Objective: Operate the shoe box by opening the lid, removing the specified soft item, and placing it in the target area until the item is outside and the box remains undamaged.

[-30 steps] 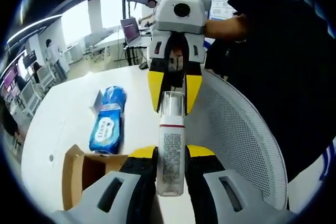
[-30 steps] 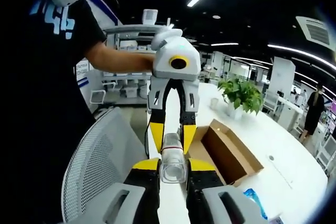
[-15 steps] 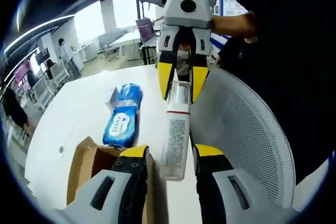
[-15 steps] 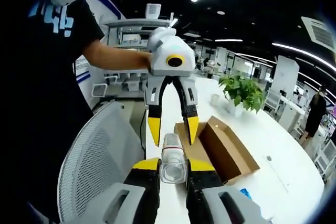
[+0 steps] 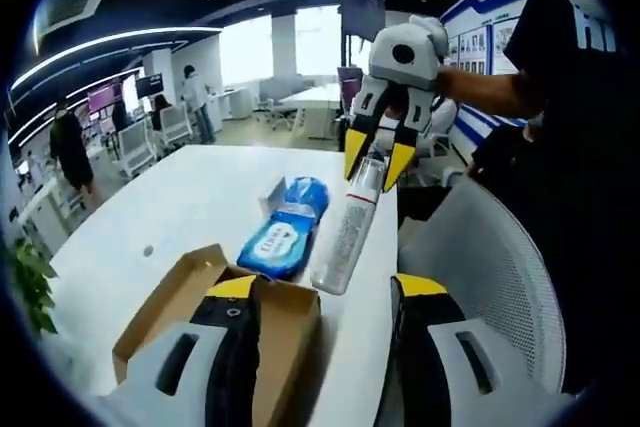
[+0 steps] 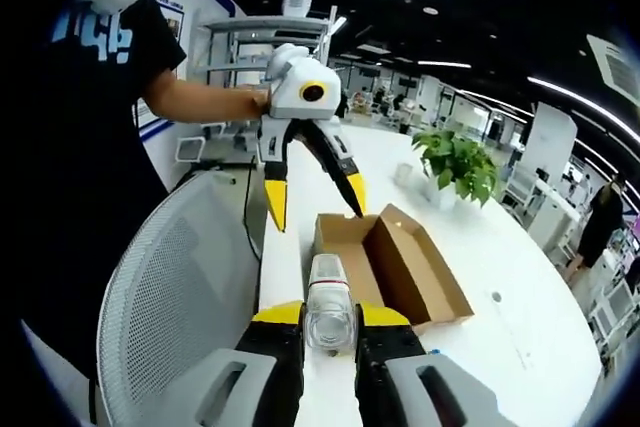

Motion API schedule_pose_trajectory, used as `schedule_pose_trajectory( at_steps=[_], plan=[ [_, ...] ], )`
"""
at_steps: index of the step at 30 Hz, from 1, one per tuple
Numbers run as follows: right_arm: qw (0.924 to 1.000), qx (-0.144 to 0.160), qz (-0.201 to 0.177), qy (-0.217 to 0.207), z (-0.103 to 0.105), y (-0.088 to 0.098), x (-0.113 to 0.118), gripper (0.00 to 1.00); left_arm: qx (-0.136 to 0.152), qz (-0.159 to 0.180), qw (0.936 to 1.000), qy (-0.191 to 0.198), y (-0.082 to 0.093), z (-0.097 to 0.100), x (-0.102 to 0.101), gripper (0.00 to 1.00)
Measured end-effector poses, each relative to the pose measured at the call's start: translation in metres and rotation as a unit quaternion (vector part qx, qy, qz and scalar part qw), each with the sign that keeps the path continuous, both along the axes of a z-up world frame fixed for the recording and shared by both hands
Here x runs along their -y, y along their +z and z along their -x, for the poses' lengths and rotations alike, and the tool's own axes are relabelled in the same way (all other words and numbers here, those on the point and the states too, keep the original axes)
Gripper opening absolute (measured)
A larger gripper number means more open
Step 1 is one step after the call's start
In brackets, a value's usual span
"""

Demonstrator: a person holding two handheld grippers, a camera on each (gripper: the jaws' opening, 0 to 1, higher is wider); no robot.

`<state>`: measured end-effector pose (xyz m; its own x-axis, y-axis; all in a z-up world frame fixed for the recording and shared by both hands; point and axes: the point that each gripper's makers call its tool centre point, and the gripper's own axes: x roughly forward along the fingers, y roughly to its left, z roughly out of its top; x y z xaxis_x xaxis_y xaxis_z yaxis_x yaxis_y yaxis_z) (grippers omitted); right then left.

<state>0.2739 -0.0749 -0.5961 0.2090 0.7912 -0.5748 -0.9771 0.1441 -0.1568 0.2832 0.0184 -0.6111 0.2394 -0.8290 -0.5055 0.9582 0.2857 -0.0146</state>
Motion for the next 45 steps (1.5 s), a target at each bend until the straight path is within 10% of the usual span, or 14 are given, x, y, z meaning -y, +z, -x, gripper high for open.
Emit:
schedule_pose_trajectory(
  at_steps=[17, 45],
  plan=[
    [0.9939, 0.022, 0.105, 0.026, -0.053, -0.002, 0.038, 0.13, 0.006, 0.072, 0.9918, 0.105, 0.003, 0.001, -0.025, 0.69],
    [0.9685, 0.023, 0.245, 0.041, -0.162, -0.041, 0.083, 0.14, 0.028, 0.064, 0.9703, 0.231, -0.025, 0.016, -0.077, 1.0]
  ],
)
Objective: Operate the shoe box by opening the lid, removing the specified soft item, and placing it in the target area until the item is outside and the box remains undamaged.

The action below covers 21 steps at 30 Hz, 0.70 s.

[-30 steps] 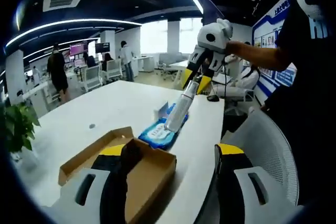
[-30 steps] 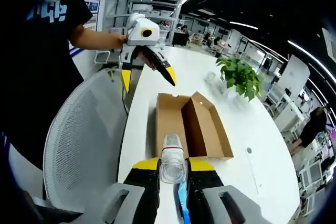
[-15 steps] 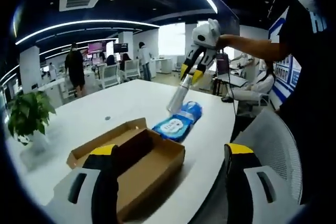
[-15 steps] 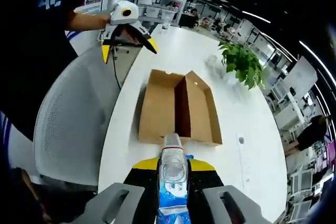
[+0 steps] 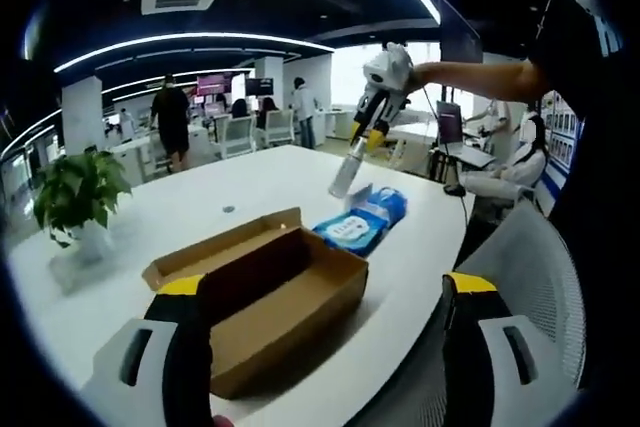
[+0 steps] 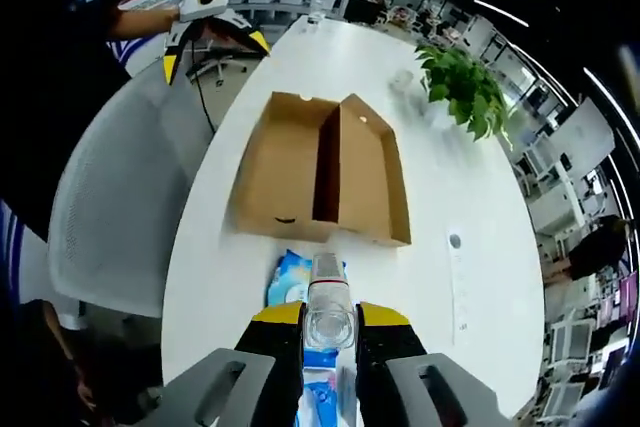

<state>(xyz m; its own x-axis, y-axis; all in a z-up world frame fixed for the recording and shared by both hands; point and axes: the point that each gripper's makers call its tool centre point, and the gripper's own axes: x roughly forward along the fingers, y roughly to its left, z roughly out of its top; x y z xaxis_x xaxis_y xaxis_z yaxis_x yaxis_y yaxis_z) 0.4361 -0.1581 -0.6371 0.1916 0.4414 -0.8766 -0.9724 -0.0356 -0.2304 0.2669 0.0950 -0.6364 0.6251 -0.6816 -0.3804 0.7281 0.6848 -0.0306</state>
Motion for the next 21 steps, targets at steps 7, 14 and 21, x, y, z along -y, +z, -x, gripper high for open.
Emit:
schedule_pose_trajectory(
  at_steps=[7, 14, 21],
  plan=[
    [0.9992, -0.003, 0.039, -0.003, -0.022, -0.013, 0.011, 0.14, 0.003, -0.005, 0.9999, 0.011, -0.012, 0.009, -0.002, 1.0],
    [0.9975, -0.013, 0.069, -0.004, -0.036, -0.025, 0.016, 0.14, 0.009, -0.006, 0.9996, 0.025, -0.021, 0.016, -0.005, 1.0],
    [0.9936, -0.017, 0.112, 0.005, -0.047, -0.04, 0.018, 0.14, 0.002, -0.015, 0.9995, 0.029, -0.034, 0.02, -0.007, 1.0]
  ],
)
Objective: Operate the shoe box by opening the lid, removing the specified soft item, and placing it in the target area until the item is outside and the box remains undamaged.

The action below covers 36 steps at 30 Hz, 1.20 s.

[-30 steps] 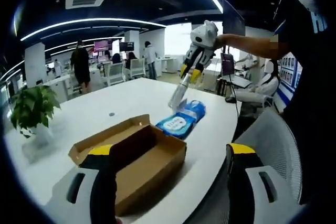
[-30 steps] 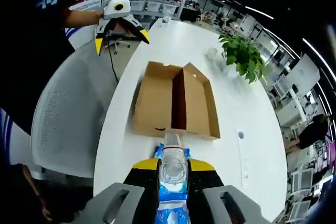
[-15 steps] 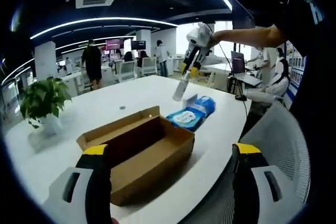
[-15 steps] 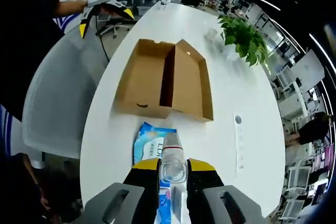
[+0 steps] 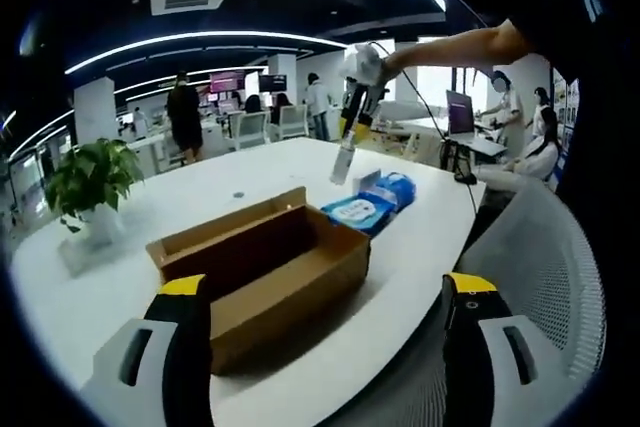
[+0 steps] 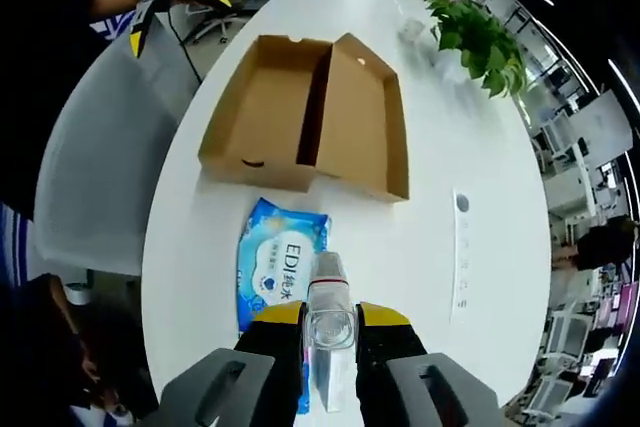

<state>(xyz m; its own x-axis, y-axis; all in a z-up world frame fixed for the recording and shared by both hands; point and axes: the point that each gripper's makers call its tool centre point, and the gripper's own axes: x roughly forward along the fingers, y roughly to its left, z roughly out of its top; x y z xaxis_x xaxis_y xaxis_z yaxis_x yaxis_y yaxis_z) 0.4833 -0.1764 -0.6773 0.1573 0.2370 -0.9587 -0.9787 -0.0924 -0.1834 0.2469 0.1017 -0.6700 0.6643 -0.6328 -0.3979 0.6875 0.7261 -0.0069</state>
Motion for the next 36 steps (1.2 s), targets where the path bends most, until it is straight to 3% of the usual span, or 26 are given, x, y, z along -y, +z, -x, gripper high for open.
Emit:
schedule_pose_trajectory(
  at_steps=[17, 27, 36],
  plan=[
    [0.9975, -0.008, 0.068, -0.015, -0.023, -0.04, -0.003, 0.15, -0.002, -0.002, 0.9998, 0.019, -0.016, -0.001, -0.003, 1.0],
    [0.9958, -0.008, 0.088, -0.023, -0.029, -0.062, -0.006, 0.15, -0.006, -0.004, 0.9998, 0.019, -0.022, 0.0, -0.003, 1.0],
    [0.9952, -0.018, 0.084, -0.047, -0.03, -0.077, -0.005, 0.15, -0.013, -0.002, 0.9997, 0.02, -0.025, -0.001, -0.003, 1.0]
  ],
)
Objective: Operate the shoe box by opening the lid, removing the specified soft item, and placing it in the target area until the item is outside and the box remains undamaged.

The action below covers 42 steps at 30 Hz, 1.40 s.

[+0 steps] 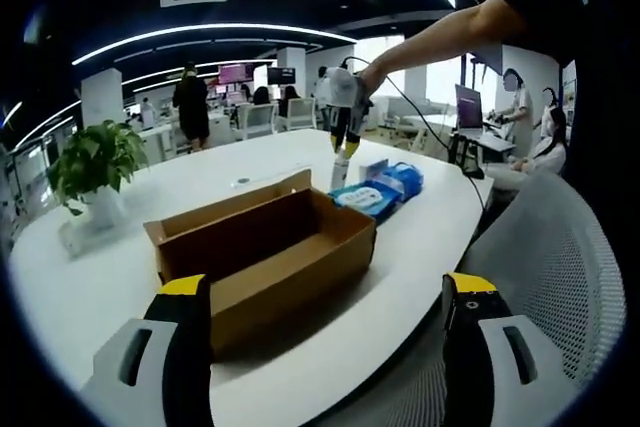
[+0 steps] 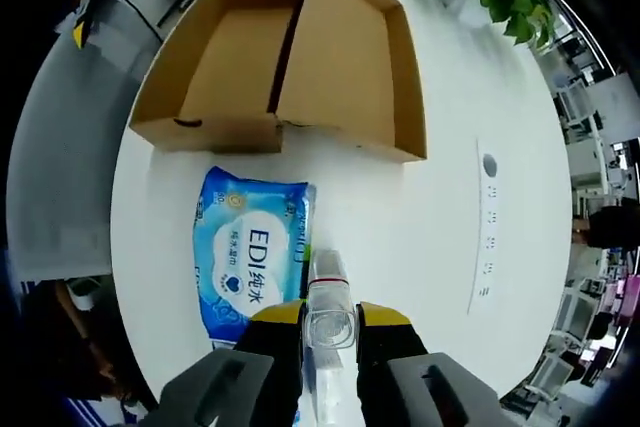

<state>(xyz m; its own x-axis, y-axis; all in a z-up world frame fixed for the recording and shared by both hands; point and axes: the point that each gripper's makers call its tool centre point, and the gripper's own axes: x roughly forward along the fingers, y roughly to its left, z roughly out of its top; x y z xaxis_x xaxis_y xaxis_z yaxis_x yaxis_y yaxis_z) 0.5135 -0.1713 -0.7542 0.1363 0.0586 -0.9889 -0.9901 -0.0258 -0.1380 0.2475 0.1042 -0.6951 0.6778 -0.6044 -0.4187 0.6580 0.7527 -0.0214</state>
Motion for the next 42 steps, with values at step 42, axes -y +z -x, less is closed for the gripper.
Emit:
schedule_pose_trajectory(
  at_steps=[42],
  plan=[
    [0.9999, 0.004, 0.001, -0.017, -0.008, -0.003, 0.002, 0.17, -0.007, 0.016, 0.9998, 0.013, 0.001, -0.002, -0.002, 1.0]
  ],
)
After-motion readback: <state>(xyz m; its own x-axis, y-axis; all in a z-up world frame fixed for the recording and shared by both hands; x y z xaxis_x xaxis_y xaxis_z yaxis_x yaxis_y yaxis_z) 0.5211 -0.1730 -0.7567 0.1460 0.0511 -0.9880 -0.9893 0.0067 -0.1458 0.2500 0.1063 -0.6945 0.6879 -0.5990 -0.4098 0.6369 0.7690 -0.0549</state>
